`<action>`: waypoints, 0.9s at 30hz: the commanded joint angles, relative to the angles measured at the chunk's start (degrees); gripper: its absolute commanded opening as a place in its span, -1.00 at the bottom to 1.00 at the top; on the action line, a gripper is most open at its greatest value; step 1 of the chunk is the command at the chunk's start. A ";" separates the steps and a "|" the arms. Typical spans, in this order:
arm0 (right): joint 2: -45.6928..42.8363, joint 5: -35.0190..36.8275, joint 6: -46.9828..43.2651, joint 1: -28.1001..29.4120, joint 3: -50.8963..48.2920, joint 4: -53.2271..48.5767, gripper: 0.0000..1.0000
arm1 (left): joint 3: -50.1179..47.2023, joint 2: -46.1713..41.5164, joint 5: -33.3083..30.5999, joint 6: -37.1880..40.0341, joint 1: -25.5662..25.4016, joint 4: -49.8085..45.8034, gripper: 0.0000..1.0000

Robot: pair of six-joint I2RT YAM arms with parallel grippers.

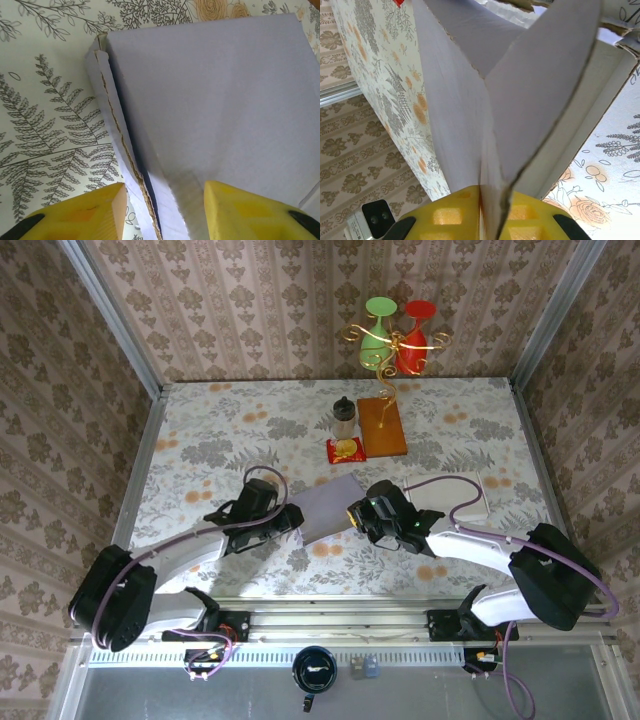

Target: Fold the paper box

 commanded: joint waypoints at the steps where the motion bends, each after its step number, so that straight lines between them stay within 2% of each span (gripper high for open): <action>1: 0.41 -0.33 -0.41 -0.29 -1.14 -1.14 -0.72 | -1.40 1.26 0.68 -0.40 0.54 1.21 -0.16; 13: 1.10 -1.98 -0.37 -0.44 -1.41 -3.46 -0.63 | -2.63 2.94 -0.23 0.65 0.63 2.35 -0.32; 16: 0.95 -3.18 -1.83 -0.77 -1.04 -6.13 -0.48 | -2.84 3.16 -0.31 1.01 0.85 2.35 -0.36; 17: 0.64 -3.63 -3.09 -0.92 -0.58 -8.03 -0.37 | -2.84 3.16 -0.35 1.25 0.94 2.35 -0.38; 20: -1.87 -4.35 -10.79 -2.00 2.60 -18.14 -0.07 | -2.57 2.99 -0.58 2.10 1.02 2.09 -0.43; 22: -5.22 -3.44 -19.73 -3.02 5.66 -26.34 0.13 | -2.07 2.98 -0.67 2.91 1.10 1.75 -0.44; 25: -10.43 -2.87 -33.67 -5.40 9.01 -33.74 0.32 | -1.18 3.03 -0.65 4.28 1.20 0.80 -0.45; 27: -12.36 -5.23 -41.54 -8.44 10.24 -35.64 0.40 | -0.62 3.07 -0.59 5.02 1.29 0.14 -0.45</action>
